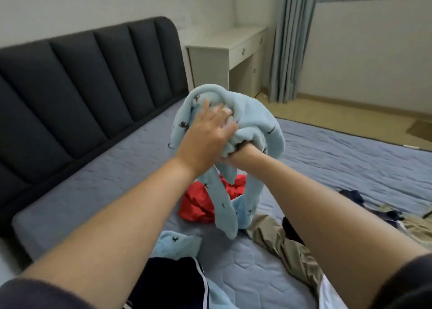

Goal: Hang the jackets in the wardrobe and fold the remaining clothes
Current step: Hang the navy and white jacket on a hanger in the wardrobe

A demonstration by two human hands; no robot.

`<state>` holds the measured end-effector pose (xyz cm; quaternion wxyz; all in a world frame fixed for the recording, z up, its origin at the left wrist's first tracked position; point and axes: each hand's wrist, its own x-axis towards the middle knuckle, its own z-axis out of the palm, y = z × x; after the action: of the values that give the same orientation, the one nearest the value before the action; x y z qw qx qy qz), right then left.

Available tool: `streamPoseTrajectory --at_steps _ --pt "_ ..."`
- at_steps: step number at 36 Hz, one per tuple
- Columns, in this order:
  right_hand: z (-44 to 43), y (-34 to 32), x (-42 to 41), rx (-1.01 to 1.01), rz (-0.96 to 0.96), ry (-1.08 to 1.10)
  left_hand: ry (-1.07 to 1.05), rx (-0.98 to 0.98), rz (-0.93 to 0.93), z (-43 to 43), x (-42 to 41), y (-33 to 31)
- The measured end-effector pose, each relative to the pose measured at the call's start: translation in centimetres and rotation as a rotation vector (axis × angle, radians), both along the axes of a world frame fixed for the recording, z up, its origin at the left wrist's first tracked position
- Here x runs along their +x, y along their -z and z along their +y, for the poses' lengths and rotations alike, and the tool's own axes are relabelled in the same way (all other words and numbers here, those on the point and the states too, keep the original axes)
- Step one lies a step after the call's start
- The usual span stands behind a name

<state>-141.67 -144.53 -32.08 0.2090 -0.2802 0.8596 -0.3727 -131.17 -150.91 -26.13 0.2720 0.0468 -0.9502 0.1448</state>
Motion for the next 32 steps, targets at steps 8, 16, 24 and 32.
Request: streamPoseTrajectory --at_steps 8,16,24,32 --pt "18.2 15.4 -0.3 0.557 -0.135 -0.454 -0.691 0.348 -1.039 8.4 3.3 17.5" --pt "40.8 23.2 -0.5 0.789 -0.192 -0.185 -0.347 0.492 -1.164 27.1 3.2 28.6" --pt "56.2 29.0 2.9 0.926 -0.004 -0.342 -0.105 0.656 -1.183 43.0 1.3 34.8" --pt "64.5 35.5 6.7 0.824 -0.192 -0.201 -0.274 0.731 -1.187 54.6 1.6 40.9"
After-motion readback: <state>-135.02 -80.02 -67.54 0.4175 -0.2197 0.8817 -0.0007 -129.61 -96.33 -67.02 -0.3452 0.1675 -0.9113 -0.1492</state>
